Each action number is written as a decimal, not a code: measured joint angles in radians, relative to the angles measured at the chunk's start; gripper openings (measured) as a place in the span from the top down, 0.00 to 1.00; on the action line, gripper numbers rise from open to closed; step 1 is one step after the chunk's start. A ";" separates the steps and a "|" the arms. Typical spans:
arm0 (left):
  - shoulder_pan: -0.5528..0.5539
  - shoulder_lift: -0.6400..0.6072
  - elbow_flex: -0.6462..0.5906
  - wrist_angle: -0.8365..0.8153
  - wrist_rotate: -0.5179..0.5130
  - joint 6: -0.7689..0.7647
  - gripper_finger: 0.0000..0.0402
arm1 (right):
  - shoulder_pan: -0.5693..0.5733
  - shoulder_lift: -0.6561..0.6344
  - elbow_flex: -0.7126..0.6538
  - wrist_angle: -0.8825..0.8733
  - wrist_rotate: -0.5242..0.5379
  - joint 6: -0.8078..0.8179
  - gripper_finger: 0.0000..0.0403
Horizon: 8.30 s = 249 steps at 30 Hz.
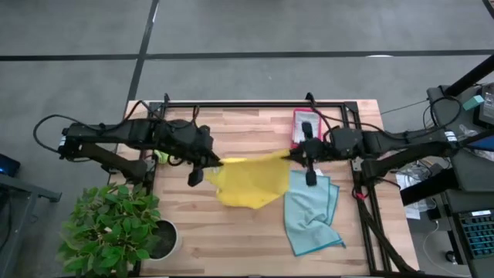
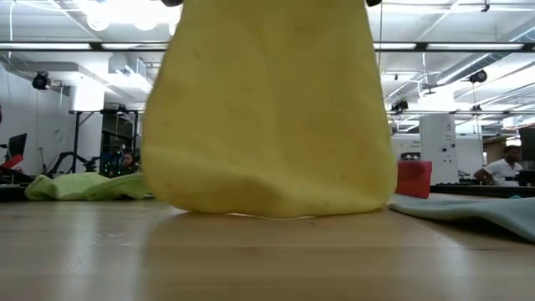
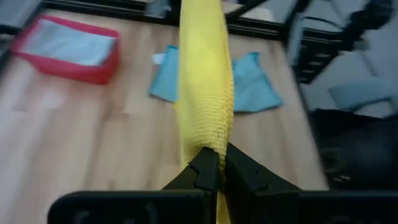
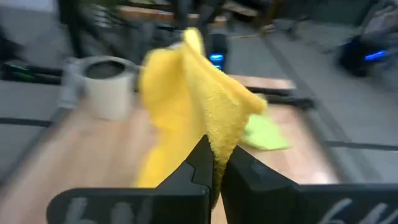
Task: Fold microfiber towels
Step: Fold the yellow microfiber towel
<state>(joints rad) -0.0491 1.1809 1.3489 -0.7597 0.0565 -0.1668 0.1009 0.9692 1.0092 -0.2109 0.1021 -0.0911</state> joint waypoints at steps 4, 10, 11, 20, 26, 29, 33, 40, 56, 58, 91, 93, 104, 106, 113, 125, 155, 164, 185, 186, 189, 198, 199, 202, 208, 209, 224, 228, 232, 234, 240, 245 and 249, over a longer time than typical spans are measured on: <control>0.030 -0.011 0.000 -0.061 -0.091 0.071 1.00 | -0.037 0.013 0.000 0.016 0.099 -0.097 0.98; 0.115 -0.023 0.021 -0.104 -0.150 0.181 1.00 | -0.118 0.030 0.000 0.119 0.164 -0.211 0.98; 0.129 -0.024 0.042 -0.102 -0.164 0.197 1.00 | -0.129 0.030 0.000 0.141 0.171 -0.227 0.98; 0.181 -0.026 0.238 -0.166 -0.275 0.416 1.00 | -0.187 0.029 0.000 0.323 0.178 -0.371 0.98; 0.143 -0.052 0.172 -0.175 -0.097 0.319 1.00 | -0.166 0.030 -0.001 0.137 0.046 -0.231 0.98; 0.091 -0.047 0.093 -0.160 -0.017 0.210 1.00 | -0.138 0.035 -0.018 0.057 -0.059 -0.126 0.98; -0.024 -0.024 -0.055 -0.094 -0.009 0.075 1.00 | -0.070 0.049 -0.065 -0.015 -0.155 -0.007 0.98; -0.220 0.061 -0.300 0.269 -0.006 -0.096 1.00 | 0.100 0.085 -0.176 -0.026 -0.273 0.178 0.98; -0.339 0.396 -0.378 0.651 0.148 -0.272 0.81 | 0.378 0.273 -0.231 0.028 -0.295 0.452 0.98; -0.340 0.399 -0.379 0.645 0.149 -0.273 0.74 | 0.380 0.288 -0.231 0.030 -0.314 0.464 0.98; -0.117 0.583 -0.416 0.371 -0.491 -0.030 0.80 | 0.349 0.365 -0.231 0.148 -0.176 0.348 0.98; -0.089 0.566 -0.416 0.361 -0.487 0.019 0.80 | 0.333 0.386 -0.231 0.165 -0.173 0.336 0.98; -0.165 0.399 -0.418 0.320 -0.249 0.080 0.80 | 0.311 0.445 -0.232 0.175 -0.036 0.326 0.98; -0.214 0.391 -0.418 0.323 -0.244 0.051 0.80 | 0.311 0.429 -0.232 0.169 0.062 0.338 0.98; -0.391 0.406 -0.412 0.363 -0.236 -0.126 0.79 | 0.281 0.398 -0.232 0.061 0.265 0.439 0.98; -0.479 0.402 -0.423 0.374 -0.249 -0.431 0.48 | 0.289 0.421 -0.232 0.067 0.259 0.410 0.98; -0.449 0.435 -0.558 0.480 -0.175 -0.740 0.70 | 0.325 0.423 -0.232 0.067 0.257 0.404 0.98; -0.450 0.437 -0.558 0.492 -0.179 -0.692 0.98 | 0.327 0.423 -0.232 0.067 0.257 0.404 0.98; -0.449 0.412 -0.558 0.586 -0.166 -0.561 0.90 | 0.336 0.423 -0.232 0.069 0.257 0.386 0.98; -0.449 0.409 -0.558 0.586 -0.166 -0.561 0.86 | 0.336 0.423 -0.232 0.069 0.257 0.386 0.98; -0.448 0.404 -0.558 0.585 -0.172 -0.595 0.75 | 0.336 0.423 -0.232 0.070 0.257 0.384 0.98; -0.457 0.445 -0.563 0.592 -0.188 -0.671 0.47 | 0.336 0.423 -0.232 0.071 0.257 0.379 0.98; -0.458 0.458 -0.562 0.595 -0.190 -0.676 0.46 | 0.336 0.423 -0.232 0.068 0.257 0.379 0.98; -0.458 0.481 -0.560 0.600 -0.173 -0.690 0.45 | 0.336 0.423 -0.232 0.068 0.257 0.379 0.98; -0.470 0.513 -0.560 0.597 -0.168 -0.691 0.48 | 0.336 0.423 -0.233 0.067 0.257 0.379 0.98; -0.471 0.521 -0.560 0.596 -0.168 -0.690 0.50 | 0.336 0.423 -0.233 0.067 0.257 0.379 0.98; -0.472 0.492 -0.531 0.479 -0.163 -0.647 0.98 | 0.336 0.411 -0.235 0.051 0.257 0.364 0.98; -0.476 0.424 -0.529 0.403 -0.169 -0.597 0.98 | 0.343 0.372 -0.235 0.020 0.256 0.367 0.98; -0.470 0.337 -0.524 0.365 -0.215 -0.560 0.99 | 0.344 0.337 -0.235 -0.005 0.257 0.369 0.98; -0.463 0.305 -0.524 0.333 -0.250 -0.552 1.00 | 0.344 0.329 -0.235 -0.006 0.263 0.369 0.98; -0.428 0.227 -0.524 0.248 -0.377 -0.505 1.00 | 0.339 0.327 -0.235 -0.055 0.373 0.368 0.98; -0.365 0.211 -0.525 0.243 -0.459 -0.392 1.00 | 0.307 0.329 -0.235 -0.079 0.446 0.363 0.98; -0.288 0.212 -0.525 0.244 -0.499 -0.298 1.00 | 0.264 0.329 -0.235 -0.079 0.459 0.335 0.98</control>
<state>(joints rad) -0.3368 1.3930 0.8242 -0.5153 -0.4424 -0.4644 0.3652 1.2984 0.7738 -0.2897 0.5610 0.2444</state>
